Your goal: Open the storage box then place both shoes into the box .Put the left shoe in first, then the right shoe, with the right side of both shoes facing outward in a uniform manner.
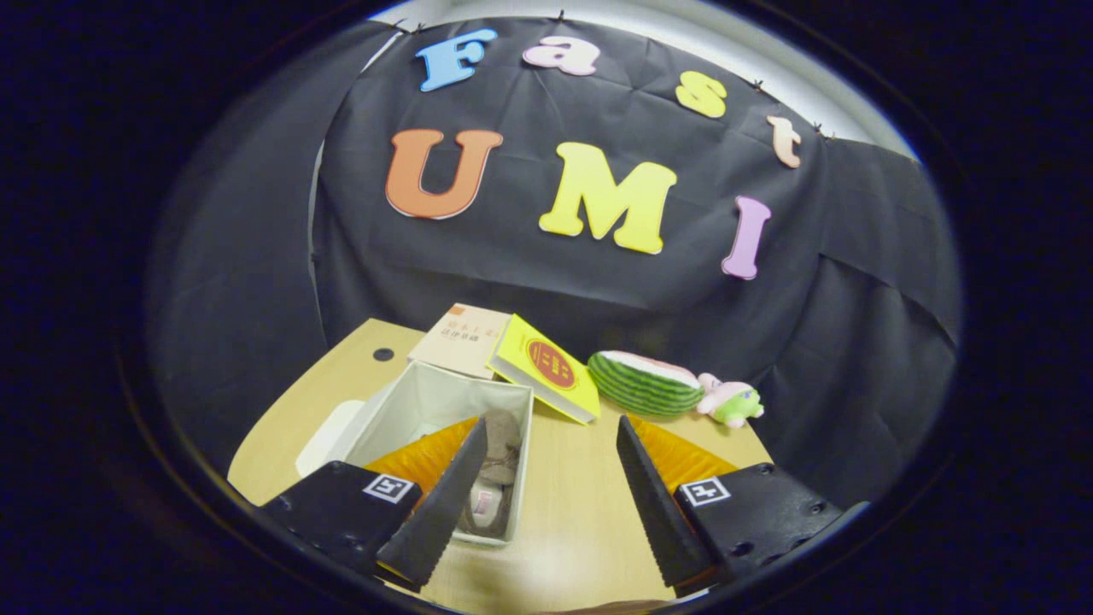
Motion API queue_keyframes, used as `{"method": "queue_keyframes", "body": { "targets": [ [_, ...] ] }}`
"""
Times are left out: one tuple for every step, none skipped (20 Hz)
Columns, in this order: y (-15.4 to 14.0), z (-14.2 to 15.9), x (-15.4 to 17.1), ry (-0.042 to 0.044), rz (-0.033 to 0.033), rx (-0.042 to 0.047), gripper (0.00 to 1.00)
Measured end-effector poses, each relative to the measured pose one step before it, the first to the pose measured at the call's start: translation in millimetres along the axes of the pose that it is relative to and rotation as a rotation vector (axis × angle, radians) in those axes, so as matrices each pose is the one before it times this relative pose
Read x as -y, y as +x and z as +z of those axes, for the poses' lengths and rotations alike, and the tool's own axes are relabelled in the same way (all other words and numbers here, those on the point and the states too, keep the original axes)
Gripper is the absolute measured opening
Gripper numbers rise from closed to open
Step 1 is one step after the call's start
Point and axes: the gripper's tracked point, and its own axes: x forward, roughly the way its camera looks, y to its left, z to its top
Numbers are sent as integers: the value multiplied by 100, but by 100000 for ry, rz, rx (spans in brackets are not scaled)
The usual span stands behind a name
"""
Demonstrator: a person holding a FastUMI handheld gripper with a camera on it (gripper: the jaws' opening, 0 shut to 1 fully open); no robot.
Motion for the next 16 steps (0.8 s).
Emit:
{"method": "queue_keyframes", "body": {
  "targets": [
    [-792, 330, 513, 959, -953, 2146, 98],
    [-921, 302, 231, 1930, 276, 2412, 99],
    [-813, 428, 198, 1911, 354, 2310, 100],
    [-1001, 728, 773, 2560, -856, 3760, 100],
    [-807, 640, 614, 1753, -1226, 3213, 100],
    [-875, 604, 576, 1238, -891, 3703, 100],
    [-835, 474, 235, 610, 353, 2465, 100],
    [-828, 494, 251, 867, 163, 2050, 100],
    [-659, 574, 583, 1122, -800, 2031, 100],
    [-393, 316, 480, 1172, -347, 1496, 100],
    [-386, 324, 163, 780, 126, 692, 100],
    [-293, 361, 377, 507, -259, 1133, 100],
    [-276, 277, 328, 279, -428, 818, 100],
    [-250, 175, 267, 140, -229, 862, 100],
    [-110, 190, 256, -6, -72, 803, 100],
    [-222, 95, 109, -53, 30, 514, 100]
  ]
}}
